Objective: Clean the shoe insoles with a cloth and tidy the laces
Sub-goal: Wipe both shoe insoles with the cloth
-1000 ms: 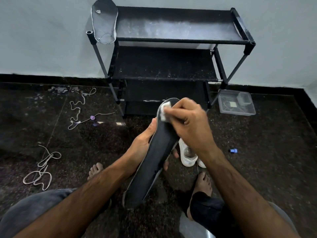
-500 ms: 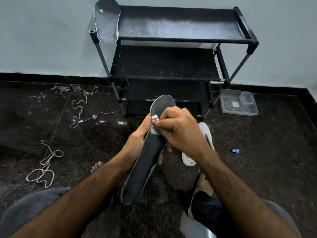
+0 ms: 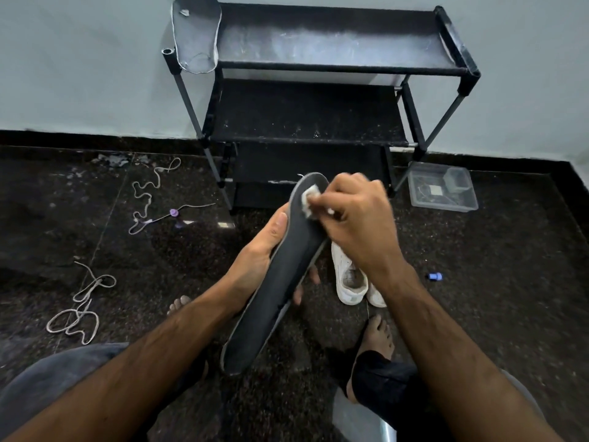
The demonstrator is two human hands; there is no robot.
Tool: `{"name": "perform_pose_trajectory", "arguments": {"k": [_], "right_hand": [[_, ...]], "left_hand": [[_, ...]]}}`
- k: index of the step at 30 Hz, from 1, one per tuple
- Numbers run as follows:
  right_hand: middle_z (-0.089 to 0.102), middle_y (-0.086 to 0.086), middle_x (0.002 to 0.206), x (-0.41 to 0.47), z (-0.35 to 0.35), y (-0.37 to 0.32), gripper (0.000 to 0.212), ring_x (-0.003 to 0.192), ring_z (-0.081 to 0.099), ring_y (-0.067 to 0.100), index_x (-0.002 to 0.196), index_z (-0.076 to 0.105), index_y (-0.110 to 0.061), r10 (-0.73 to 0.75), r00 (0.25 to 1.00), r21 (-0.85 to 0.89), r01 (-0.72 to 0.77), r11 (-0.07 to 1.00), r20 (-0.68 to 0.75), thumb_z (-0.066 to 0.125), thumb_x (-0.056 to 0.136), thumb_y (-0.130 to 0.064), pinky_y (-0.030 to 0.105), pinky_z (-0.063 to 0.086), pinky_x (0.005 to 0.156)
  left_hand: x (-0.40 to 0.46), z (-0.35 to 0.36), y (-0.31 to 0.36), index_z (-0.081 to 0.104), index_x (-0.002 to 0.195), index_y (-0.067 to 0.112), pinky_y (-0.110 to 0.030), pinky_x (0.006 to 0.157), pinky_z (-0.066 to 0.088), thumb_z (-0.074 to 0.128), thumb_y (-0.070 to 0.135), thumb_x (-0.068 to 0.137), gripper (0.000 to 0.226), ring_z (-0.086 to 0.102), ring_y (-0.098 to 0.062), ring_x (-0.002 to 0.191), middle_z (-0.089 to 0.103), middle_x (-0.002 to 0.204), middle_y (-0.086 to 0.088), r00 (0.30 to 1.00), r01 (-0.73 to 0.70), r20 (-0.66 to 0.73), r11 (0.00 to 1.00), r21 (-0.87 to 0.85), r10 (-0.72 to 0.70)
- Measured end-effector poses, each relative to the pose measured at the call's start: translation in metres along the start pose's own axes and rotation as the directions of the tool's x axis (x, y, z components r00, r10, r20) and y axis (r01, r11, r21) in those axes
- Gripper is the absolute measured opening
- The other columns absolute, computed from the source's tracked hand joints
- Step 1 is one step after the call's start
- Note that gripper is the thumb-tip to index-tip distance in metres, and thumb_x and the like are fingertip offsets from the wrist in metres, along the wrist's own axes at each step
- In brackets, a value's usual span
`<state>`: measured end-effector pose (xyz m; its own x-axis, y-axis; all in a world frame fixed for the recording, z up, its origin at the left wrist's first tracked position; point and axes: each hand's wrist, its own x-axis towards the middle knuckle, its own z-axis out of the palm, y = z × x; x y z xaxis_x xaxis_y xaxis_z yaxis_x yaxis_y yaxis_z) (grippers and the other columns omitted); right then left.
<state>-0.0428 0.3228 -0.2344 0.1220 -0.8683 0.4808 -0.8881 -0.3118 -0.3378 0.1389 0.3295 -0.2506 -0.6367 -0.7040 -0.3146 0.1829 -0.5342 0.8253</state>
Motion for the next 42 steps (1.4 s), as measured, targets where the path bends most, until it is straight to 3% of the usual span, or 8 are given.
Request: {"name": "perform_pose_trajectory", "arguments": {"k": [5,12,16,22,28,31,36,42], "right_hand": [[0.061,-0.005,0.086,-0.006,-0.004,0.014,0.012,0.082,0.055,0.015,0.103,0.081,-0.019,0.192,0.976,0.016,-0.192,0.981,-0.106,0.072,0.095,-0.023,0.043,0.047,0.076],[0.065,-0.005,0.087,-0.002,0.007,-0.010,0.010,0.082,0.061,0.018,0.100,0.082,-0.019,-0.009,1.000,0.246,0.006,0.969,0.012,0.074,0.093,-0.020,0.044,0.047,0.074],[0.065,-0.006,0.087,0.000,-0.002,0.011,0.011,0.082,0.058,0.017,0.099,0.081,-0.023,0.102,0.994,-0.003,-0.103,0.995,-0.048,0.073,0.092,-0.026,0.043,0.044,0.074],[0.061,-0.005,0.085,-0.006,0.003,0.002,0.008,0.079,0.057,0.016,0.096,0.081,-0.022,-0.056,0.985,0.143,0.032,0.989,0.163,0.075,0.092,-0.021,0.045,0.046,0.073],[0.061,-0.008,0.084,-0.008,0.010,0.003,0.009,0.080,0.058,0.018,0.097,0.080,-0.029,-0.001,0.987,0.020,-0.002,1.000,0.163,0.072,0.093,-0.030,0.040,0.043,0.070],[0.062,-0.009,0.083,-0.010,0.011,-0.001,0.006,0.078,0.057,0.014,0.093,0.080,-0.026,0.008,0.984,0.095,-0.025,0.995,0.178,0.078,0.088,-0.024,0.041,0.046,0.070],[0.063,-0.009,0.083,-0.015,0.020,-0.024,0.006,0.073,0.062,0.012,0.092,0.081,-0.026,-0.186,0.890,0.337,0.039,0.941,0.417,0.078,0.088,-0.023,0.042,0.053,0.067],[0.063,-0.009,0.083,-0.009,0.013,-0.007,0.008,0.076,0.060,0.014,0.094,0.081,-0.026,0.099,0.993,0.120,-0.107,0.987,0.070,0.079,0.086,-0.026,0.045,0.050,0.070]], "left_hand": [[-0.004,0.013,0.005,0.030,0.151,0.034,-0.035,0.040,0.054,0.017,0.040,0.107,0.047,0.068,-0.027,0.050,0.072,0.083,-0.016,0.992,-0.003,0.125,1.000,0.009,0.002],[-0.002,-0.003,0.008,0.054,0.130,-0.003,-0.034,0.040,0.053,0.024,0.057,0.103,0.072,0.062,-0.033,0.044,0.065,0.078,-0.032,0.988,0.149,0.045,0.989,-0.007,-0.149],[0.000,-0.002,0.007,0.045,0.143,0.006,-0.034,0.043,0.055,0.022,0.059,0.102,0.072,0.064,-0.033,0.047,0.068,0.084,-0.029,0.987,0.135,0.084,0.991,0.021,-0.137],[0.002,-0.001,0.005,0.042,0.143,0.017,-0.037,0.044,0.056,0.040,0.042,0.104,0.046,0.068,-0.033,0.060,0.066,0.095,-0.025,0.998,-0.048,-0.043,0.998,0.029,0.049],[0.005,-0.002,-0.002,0.047,0.146,0.011,-0.074,0.096,0.044,0.039,0.043,0.103,0.054,0.057,-0.047,0.124,0.057,0.139,-0.027,0.990,0.060,-0.109,0.972,-0.229,-0.086],[0.006,-0.004,0.000,0.062,0.132,0.006,-0.063,0.101,0.048,0.038,0.048,0.102,0.057,0.064,-0.037,0.114,0.063,0.131,-0.024,0.979,0.057,-0.167,0.941,-0.335,-0.119],[0.007,-0.022,0.008,0.077,0.107,0.005,-0.036,0.077,0.061,0.033,0.052,0.102,0.065,0.073,-0.027,0.093,0.073,0.109,-0.018,0.963,-0.026,-0.252,0.902,-0.431,-0.092],[0.009,-0.005,-0.002,0.063,0.131,0.003,-0.058,0.101,0.050,0.039,0.044,0.103,0.055,0.062,-0.037,0.116,0.063,0.131,-0.025,0.982,0.060,-0.142,0.921,-0.384,-0.123]]}}
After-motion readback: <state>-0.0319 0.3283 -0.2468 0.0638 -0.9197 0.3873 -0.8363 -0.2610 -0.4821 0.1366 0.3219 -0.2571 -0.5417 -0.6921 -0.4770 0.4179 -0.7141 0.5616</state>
